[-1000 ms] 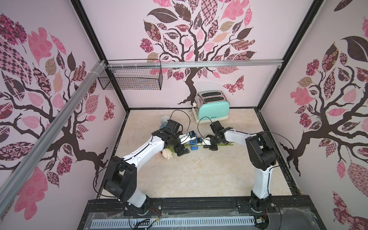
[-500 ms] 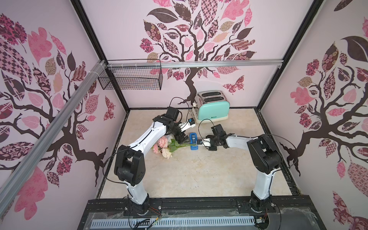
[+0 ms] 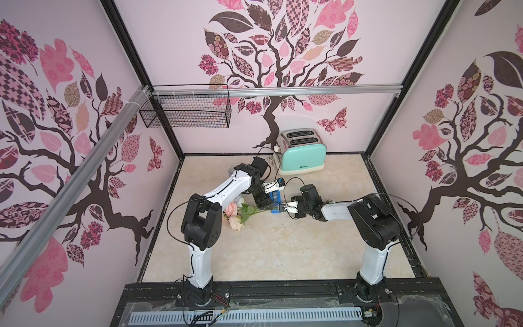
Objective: Wrap bouquets with tape
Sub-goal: Wrap the tape around the bouquet.
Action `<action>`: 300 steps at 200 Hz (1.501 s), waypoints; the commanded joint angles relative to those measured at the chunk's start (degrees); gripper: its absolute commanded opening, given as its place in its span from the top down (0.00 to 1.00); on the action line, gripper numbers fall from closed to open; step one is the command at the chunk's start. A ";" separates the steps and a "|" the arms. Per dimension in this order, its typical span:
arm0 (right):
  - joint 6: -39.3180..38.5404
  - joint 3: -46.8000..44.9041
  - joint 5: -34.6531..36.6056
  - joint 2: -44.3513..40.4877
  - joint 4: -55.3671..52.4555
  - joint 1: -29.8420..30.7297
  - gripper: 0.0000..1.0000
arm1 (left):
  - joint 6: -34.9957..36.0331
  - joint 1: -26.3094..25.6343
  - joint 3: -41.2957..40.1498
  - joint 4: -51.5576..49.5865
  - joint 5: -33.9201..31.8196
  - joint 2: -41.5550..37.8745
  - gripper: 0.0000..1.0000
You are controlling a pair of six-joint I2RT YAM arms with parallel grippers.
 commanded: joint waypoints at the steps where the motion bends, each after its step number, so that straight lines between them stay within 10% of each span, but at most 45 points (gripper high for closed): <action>1: -0.26 -1.07 1.51 -3.40 7.88 0.56 1.00 | 0.78 -0.08 2.23 -1.74 -0.61 2.23 0.21; 124: -4.84 -8.53 6.73 -2.69 28.66 0.95 1.00 | -0.18 -0.16 4.17 -2.18 1.85 6.42 0.38; 224: -5.17 -11.81 7.30 -0.58 37.18 1.35 1.00 | -1.32 -0.07 2.71 1.48 -1.03 4.96 0.97; 300: 4.61 -14.85 -3.32 -11.35 20.14 1.36 0.26 | 1.70 -0.33 -6.20 8.85 -7.74 -2.30 1.00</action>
